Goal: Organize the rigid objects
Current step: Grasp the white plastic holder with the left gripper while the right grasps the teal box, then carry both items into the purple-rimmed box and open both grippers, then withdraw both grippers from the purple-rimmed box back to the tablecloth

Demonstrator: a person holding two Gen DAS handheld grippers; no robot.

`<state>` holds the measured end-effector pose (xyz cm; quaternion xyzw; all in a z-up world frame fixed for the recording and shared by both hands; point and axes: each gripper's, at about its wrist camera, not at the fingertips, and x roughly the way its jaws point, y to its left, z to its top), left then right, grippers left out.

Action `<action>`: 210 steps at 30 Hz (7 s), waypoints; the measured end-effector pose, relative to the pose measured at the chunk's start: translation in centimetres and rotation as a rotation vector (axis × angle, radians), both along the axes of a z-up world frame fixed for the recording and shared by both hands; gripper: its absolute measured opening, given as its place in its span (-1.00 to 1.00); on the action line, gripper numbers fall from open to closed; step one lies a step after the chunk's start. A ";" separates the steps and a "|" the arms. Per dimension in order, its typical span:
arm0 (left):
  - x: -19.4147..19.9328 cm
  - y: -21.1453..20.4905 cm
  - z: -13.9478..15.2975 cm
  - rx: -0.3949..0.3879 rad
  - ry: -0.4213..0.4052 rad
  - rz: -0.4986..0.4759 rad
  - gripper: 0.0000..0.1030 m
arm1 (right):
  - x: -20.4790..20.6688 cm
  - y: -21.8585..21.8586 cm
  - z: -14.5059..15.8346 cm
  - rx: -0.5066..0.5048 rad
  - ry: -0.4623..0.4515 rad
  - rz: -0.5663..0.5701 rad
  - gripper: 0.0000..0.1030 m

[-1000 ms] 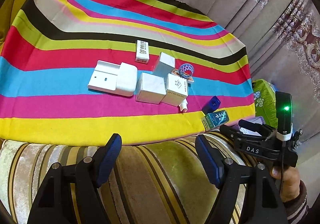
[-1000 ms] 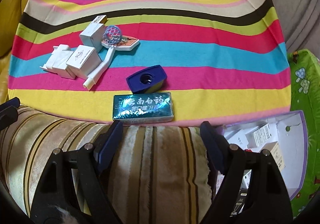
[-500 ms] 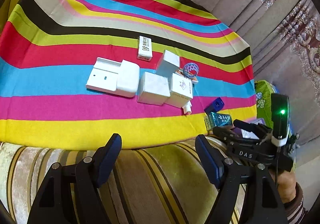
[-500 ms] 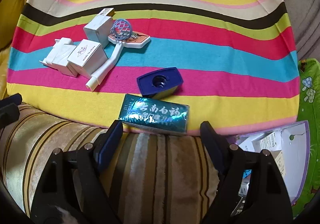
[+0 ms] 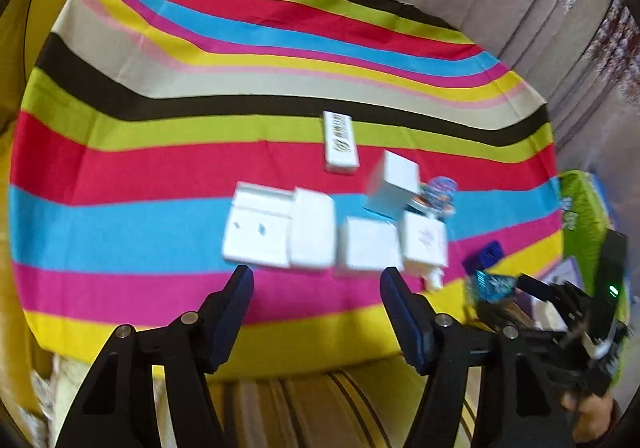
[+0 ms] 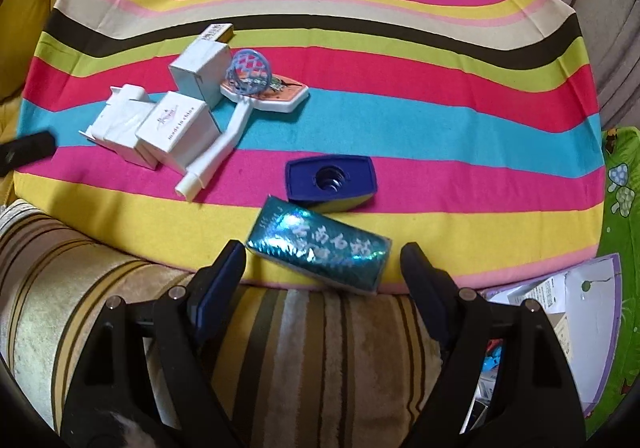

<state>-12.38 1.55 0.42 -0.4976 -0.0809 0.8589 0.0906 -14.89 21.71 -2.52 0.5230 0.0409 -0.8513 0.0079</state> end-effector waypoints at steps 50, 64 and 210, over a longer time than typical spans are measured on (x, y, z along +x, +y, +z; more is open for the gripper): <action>-3.3 1.2 -3.7 -0.144 0.029 -0.028 -0.31 | -0.5 1.7 -0.4 -0.046 -0.011 -0.124 0.75; -2.8 1.4 -3.6 -0.156 0.039 -0.036 -0.31 | -1.4 2.0 -0.2 -0.054 -0.031 -0.189 0.88; -8.0 3.5 -0.4 -0.069 -0.022 -0.081 0.32 | -2.2 2.3 1.9 -0.079 -0.032 -0.108 0.73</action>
